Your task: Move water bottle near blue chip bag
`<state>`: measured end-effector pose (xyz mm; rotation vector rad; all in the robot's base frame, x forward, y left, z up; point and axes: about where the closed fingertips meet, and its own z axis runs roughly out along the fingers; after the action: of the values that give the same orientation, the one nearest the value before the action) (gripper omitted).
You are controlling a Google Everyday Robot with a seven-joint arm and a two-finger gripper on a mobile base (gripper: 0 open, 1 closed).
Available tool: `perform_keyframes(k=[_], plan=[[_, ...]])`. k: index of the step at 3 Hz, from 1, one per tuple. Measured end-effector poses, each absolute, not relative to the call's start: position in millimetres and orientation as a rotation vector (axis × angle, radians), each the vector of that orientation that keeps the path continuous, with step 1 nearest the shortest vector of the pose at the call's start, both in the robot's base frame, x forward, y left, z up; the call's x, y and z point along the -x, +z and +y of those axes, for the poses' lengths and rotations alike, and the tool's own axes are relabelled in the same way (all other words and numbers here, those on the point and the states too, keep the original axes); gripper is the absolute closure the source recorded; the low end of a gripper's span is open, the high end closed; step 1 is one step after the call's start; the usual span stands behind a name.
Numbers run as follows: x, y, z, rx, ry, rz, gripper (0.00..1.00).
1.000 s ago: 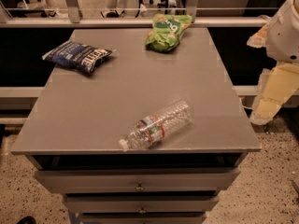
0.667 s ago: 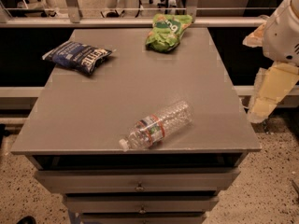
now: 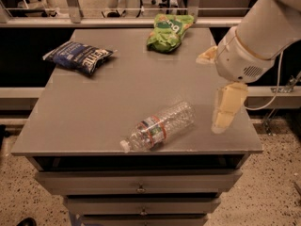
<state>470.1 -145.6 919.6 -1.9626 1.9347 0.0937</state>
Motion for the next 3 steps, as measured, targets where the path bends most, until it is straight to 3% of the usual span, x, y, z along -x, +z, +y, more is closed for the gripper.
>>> perform_keyframes(k=[3], plan=[[-457.2,862.6,-75.7,2.249,0.232,1.576,0.0]])
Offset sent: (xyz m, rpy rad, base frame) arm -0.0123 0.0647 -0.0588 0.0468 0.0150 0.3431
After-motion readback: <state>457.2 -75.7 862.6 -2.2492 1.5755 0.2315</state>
